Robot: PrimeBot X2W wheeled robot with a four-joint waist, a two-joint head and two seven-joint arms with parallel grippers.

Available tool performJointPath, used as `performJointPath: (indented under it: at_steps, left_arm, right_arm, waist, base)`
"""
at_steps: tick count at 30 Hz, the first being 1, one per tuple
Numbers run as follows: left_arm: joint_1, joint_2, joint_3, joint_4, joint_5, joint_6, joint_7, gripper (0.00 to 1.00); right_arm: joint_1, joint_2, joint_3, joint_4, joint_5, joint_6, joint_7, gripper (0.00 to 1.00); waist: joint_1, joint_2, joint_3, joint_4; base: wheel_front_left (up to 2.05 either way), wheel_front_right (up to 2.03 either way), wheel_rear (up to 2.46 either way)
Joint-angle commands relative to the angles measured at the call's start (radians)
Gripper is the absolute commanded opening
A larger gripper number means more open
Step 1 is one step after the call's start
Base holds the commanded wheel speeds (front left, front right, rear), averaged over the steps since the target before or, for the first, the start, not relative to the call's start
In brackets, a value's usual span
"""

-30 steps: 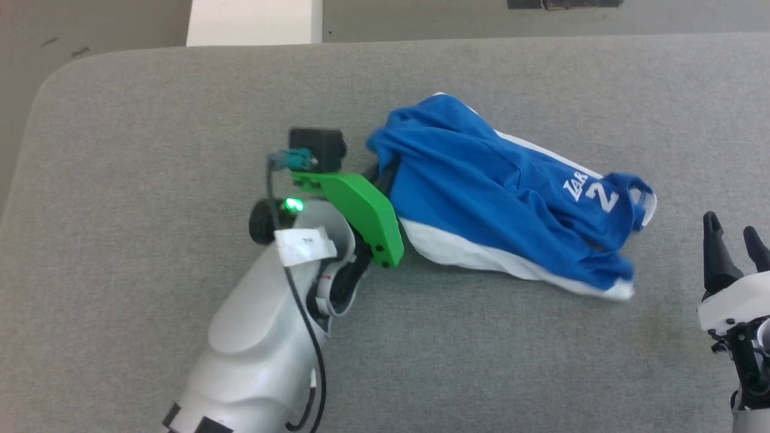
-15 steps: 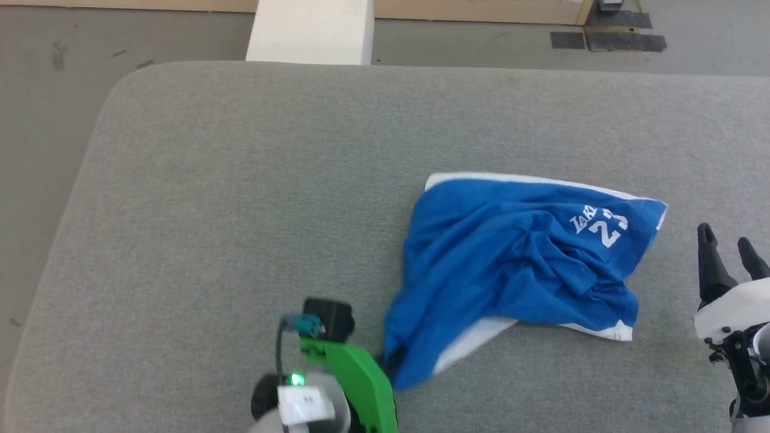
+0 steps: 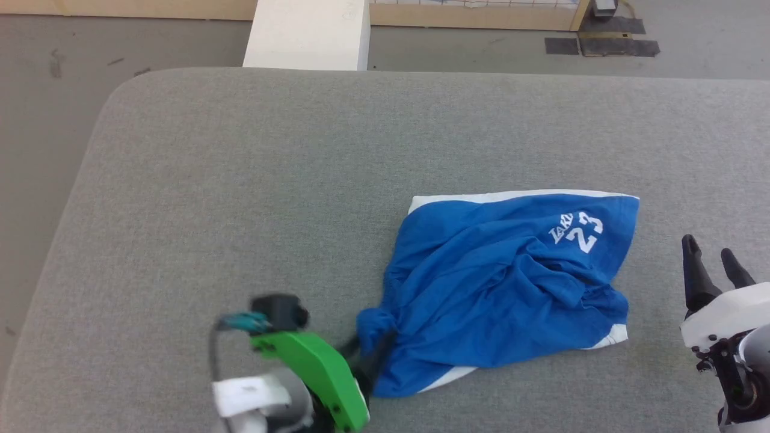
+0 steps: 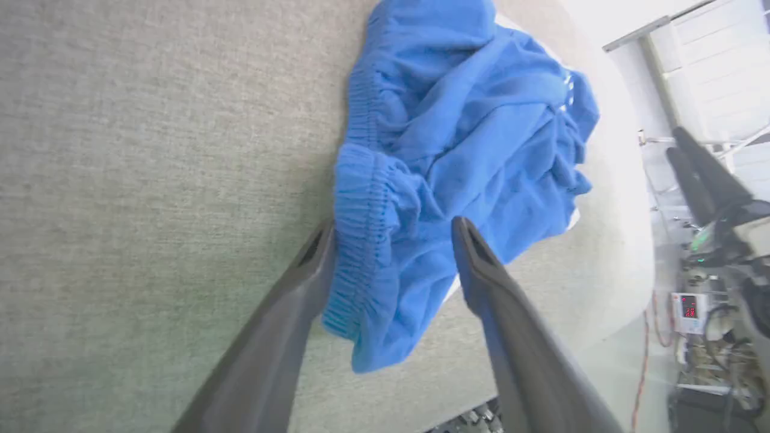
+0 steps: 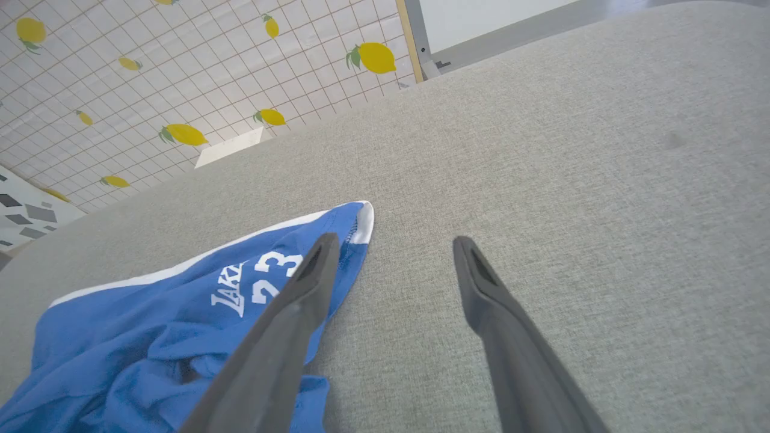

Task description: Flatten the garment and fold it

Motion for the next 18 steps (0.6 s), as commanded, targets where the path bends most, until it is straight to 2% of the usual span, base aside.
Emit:
performJointPath:
  at_steps: [1, 5, 8, 10, 13, 15, 18]
  left_arm:
    - [0.005, -0.012, 0.037, -0.036, -0.03, -0.012, -0.027, 1.0]
    - [-0.028, -0.01, 0.138, -0.094, -0.038, -0.02, -0.118, 1.0]
    - [-0.069, 0.007, 0.18, -0.085, 0.046, -0.018, -0.227, 1.0]
    - [-0.095, 0.034, 0.186, -0.055, 0.144, -0.024, -0.324, 1.0]
    - [-0.108, 0.043, 0.186, 0.002, 0.251, -0.043, -0.487, 1.0]
    - [-0.105, 0.04, 0.184, 0.041, 0.292, -0.053, -0.575, 1.0]
    - [-0.101, 0.031, 0.185, 0.087, 0.327, -0.063, -0.649, 1.0]
  right_arm:
    - [0.011, 0.001, 0.002, 0.005, 0.006, -0.001, -0.008, 1.0]
    - [0.008, 0.001, 0.007, 0.011, 0.007, -0.001, -0.011, 1.0]
    - [0.001, 0.001, 0.025, 0.008, 0.001, -0.001, 0.003, 1.0]
    - [-0.009, 0.001, 0.039, 0.002, -0.009, -0.001, 0.022, 1.0]
    - [-0.041, 0.001, 0.061, -0.01, -0.026, -0.001, 0.062, 1.0]
    - [-0.071, 0.001, 0.077, -0.015, -0.042, -0.001, 0.102, 1.0]
    - [-0.128, 0.001, 0.098, -0.008, -0.079, -0.001, 0.181, 1.0]
  waist:
    - [0.0, -0.0001, -0.002, -0.005]
    - [0.0, -0.0001, 0.001, -0.015]
    - [0.0, -0.0001, 0.007, -0.024]
    - [0.0, -0.0001, 0.013, -0.031]
    - [0.0, -0.0001, 0.025, -0.038]
    - [0.0, -0.0001, 0.035, -0.039]
    - [0.0, -0.0001, 0.053, -0.037]
  base:
    - [0.0, 0.0, 0.0]
    - [0.0, 0.0, 0.0]
    - [0.0, 0.0, 0.0]
    - [0.0, 0.0, 0.0]
    - [0.0, 0.0, 0.0]
    - [0.0, 0.0, 0.0]
    - [0.0, 0.0, 0.0]
